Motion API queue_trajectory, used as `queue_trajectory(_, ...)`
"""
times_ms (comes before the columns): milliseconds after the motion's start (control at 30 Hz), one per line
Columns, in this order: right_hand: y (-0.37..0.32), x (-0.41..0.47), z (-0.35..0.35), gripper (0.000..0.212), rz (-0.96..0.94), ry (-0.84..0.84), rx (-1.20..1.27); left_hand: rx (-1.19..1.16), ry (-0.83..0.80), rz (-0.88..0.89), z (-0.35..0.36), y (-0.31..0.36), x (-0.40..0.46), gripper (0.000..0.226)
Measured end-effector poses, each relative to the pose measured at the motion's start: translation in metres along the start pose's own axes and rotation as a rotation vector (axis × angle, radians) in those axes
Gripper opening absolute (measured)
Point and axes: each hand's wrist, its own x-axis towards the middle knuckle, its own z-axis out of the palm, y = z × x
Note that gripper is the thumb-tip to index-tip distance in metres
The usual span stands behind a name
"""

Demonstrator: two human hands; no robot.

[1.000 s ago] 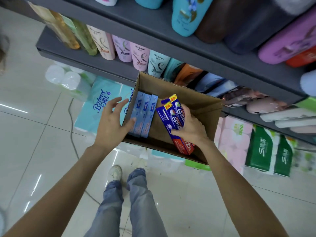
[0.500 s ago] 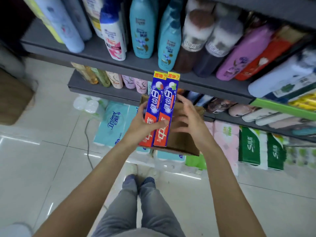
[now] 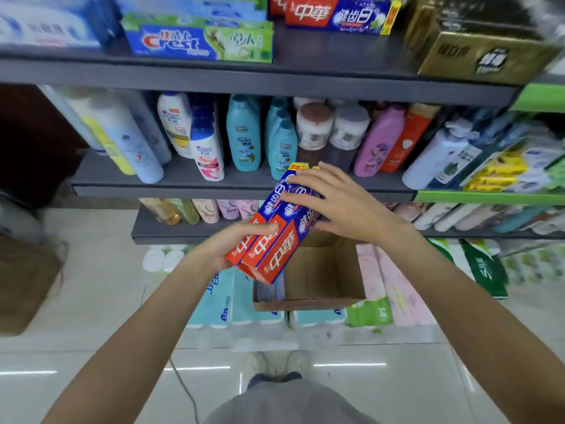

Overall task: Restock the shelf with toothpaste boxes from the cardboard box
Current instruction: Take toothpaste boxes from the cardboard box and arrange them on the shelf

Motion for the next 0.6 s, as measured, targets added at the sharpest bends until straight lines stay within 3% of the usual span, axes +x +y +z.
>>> queue_trajectory(133, 0.002, -0.002, -0.011, 0.063, -0.071, 0.097, -0.110, 0.066, -0.010, -0.012, 0.000, 0.007, -0.007, 0.095)
queue_trajectory(300, 0.010, -0.014, -0.018, 0.059, 0.108, 0.035, -0.170, 0.115, 0.105, 0.059, -0.009, 0.027, -0.017, 0.051)
queue_trajectory(333, 0.012, -0.020, -0.022, 0.059, 0.171, 0.046, -0.147, 0.109, 0.128, 0.103, -0.014, 0.032, -0.020, 0.053)
queue_trajectory(467, 0.024, -0.033, -0.054, 0.069, 0.455, 0.221, -0.017, 0.255, 0.188, 0.253, -0.034, 0.062, -0.042, 0.098)
queue_trajectory(600, 0.051, -0.002, -0.115, 0.081, 0.634, 0.329, -0.246, 0.423, 0.194, 0.339, -0.036, 0.103, -0.060, 0.090)
